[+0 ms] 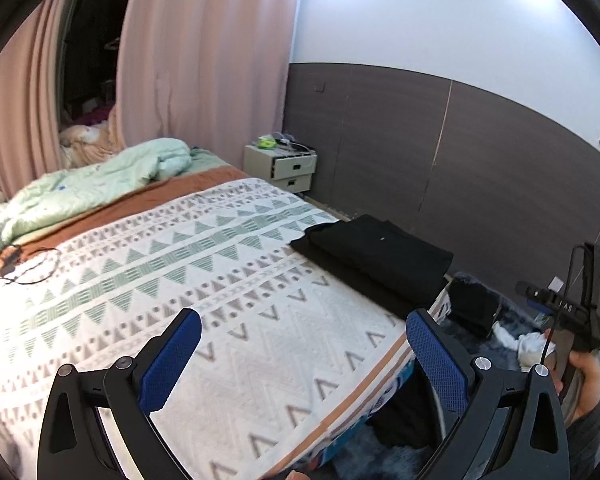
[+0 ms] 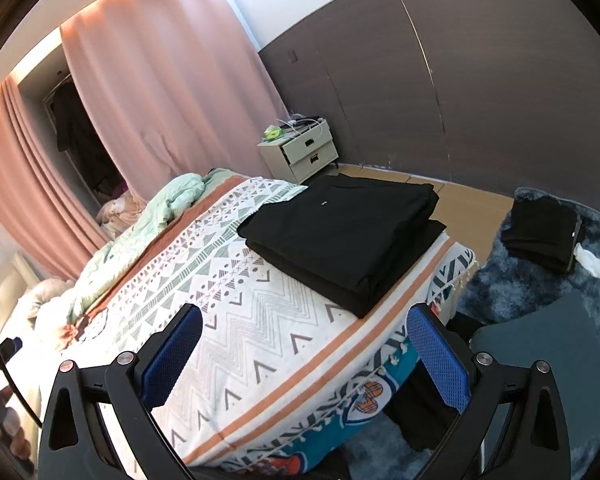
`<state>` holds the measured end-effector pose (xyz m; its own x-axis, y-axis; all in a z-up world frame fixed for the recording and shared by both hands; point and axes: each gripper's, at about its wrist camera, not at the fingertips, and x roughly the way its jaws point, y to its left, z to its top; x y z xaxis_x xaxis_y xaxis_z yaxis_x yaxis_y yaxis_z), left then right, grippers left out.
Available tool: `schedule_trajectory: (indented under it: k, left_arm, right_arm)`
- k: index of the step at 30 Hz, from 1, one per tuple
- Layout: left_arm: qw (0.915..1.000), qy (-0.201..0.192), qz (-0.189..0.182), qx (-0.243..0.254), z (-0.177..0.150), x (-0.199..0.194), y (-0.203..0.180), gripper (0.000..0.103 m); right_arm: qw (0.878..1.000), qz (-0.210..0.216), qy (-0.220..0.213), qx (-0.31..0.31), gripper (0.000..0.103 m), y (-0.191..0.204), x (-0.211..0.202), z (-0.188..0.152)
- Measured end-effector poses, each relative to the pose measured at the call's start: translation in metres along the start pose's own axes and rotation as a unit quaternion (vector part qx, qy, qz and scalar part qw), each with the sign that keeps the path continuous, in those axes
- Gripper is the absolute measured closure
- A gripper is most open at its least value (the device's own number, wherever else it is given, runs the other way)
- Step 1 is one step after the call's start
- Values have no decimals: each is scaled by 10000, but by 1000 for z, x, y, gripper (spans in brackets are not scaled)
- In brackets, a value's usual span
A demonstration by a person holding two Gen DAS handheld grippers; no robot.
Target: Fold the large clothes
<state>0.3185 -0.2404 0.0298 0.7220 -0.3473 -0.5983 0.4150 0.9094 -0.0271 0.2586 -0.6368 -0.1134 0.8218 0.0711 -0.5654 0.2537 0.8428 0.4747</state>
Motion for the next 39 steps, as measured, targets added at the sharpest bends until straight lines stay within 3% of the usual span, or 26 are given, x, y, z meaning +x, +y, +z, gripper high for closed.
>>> schedule_trajectory:
  k: [4,10,20,29,39]
  left_arm:
    - [9997,-170,143,107,-16,-32,4,0]
    - [9989,-371,238,-165,-35,-73,13,0]
    - [9946,-714,741,-108,-79,-125,3,1]
    - [9901,-1020,712,-658,-121,-149,6,1]
    - [9878,-916,778,-992,-167,-153,6,1]
  right_arm:
    - [9998,-18,-146,-145,0,17,-20,-11]
    - [9985,99,-230,-481,0,39,-46,-33]
    - [9967,122,-86,-795,0,41,-72,-76]
    - [9973,139,-64,-714,0,40,-88,-106]
    - [9915,196,58,-1287,0,62,-101,-146]
